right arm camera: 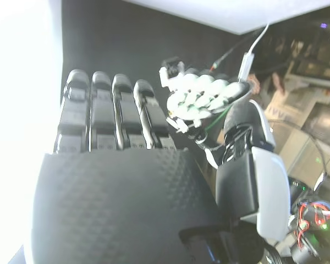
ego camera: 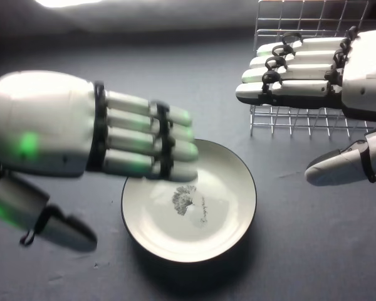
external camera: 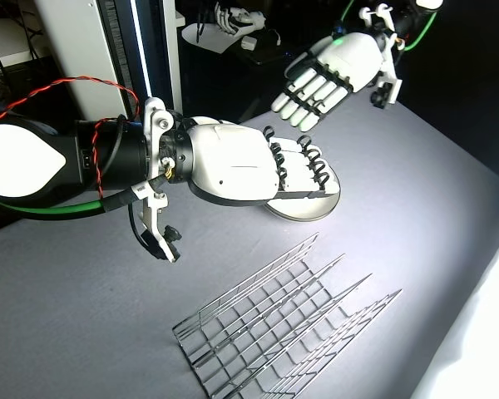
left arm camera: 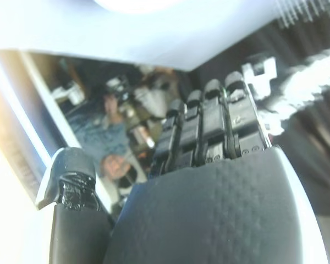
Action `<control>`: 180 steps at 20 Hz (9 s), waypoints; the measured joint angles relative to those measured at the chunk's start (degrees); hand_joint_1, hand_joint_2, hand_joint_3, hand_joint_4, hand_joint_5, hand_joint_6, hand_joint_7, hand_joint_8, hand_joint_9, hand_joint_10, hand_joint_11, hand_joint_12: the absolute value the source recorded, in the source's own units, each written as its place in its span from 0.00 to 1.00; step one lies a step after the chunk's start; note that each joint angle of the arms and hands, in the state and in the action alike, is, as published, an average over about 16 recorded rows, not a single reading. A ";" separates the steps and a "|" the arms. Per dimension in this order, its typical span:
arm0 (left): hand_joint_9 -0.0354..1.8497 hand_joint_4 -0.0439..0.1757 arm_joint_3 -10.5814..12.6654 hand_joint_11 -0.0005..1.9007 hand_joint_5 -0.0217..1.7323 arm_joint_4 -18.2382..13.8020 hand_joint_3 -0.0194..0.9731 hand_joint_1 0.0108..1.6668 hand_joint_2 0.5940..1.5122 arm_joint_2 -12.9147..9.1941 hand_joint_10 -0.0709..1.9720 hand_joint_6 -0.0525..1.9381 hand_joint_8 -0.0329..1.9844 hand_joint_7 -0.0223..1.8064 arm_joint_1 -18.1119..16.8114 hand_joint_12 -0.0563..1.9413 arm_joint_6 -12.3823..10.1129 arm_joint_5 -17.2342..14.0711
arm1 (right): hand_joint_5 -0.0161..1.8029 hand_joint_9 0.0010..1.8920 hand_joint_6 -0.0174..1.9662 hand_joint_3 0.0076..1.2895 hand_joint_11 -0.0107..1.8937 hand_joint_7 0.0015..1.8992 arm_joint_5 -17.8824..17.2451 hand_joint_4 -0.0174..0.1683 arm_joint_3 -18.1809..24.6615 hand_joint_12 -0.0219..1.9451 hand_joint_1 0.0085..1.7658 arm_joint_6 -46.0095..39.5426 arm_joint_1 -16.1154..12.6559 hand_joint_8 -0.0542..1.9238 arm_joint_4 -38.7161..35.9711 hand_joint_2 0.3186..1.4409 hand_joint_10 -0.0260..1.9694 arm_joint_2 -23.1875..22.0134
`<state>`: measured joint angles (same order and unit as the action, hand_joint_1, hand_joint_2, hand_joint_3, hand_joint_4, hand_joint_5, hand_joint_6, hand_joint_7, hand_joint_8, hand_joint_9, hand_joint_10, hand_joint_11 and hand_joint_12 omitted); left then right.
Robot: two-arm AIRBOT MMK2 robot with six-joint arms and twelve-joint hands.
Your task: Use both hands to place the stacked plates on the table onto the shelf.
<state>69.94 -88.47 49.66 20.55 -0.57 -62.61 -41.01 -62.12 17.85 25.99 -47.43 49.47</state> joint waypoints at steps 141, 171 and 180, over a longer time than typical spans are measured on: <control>0.03 0.20 12.14 0.01 0.02 -9.26 0.04 0.00 0.65 -0.27 0.04 0.03 0.02 0.02 -8.02 0.03 -16.12 5.98 | 0.52 0.48 0.52 0.00 0.42 0.51 1.84 0.08 -3.19 0.72 0.76 -2.84 -7.77 0.51 0.80 0.61 0.62 10.62; 0.03 0.20 15.80 0.01 0.02 -6.58 0.04 0.00 0.65 1.96 0.04 0.03 0.02 0.02 -4.50 0.02 -7.70 8.75 | 0.52 0.48 0.53 0.00 0.42 0.51 26.06 0.08 -2.65 0.71 0.79 -2.96 -20.90 0.51 53.56 0.61 0.62 8.88; 0.03 0.20 17.83 0.01 0.02 -7.12 0.04 0.00 0.65 2.56 0.04 0.03 0.02 0.02 -3.22 0.02 -7.56 9.68 | 0.52 0.48 0.52 0.00 0.43 0.51 25.94 0.08 -5.56 0.71 0.79 -2.85 -19.48 0.50 54.17 0.61 0.61 7.40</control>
<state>87.77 -95.59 52.22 17.33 -8.13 -52.92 -15.07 -67.69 15.00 6.51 6.74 56.87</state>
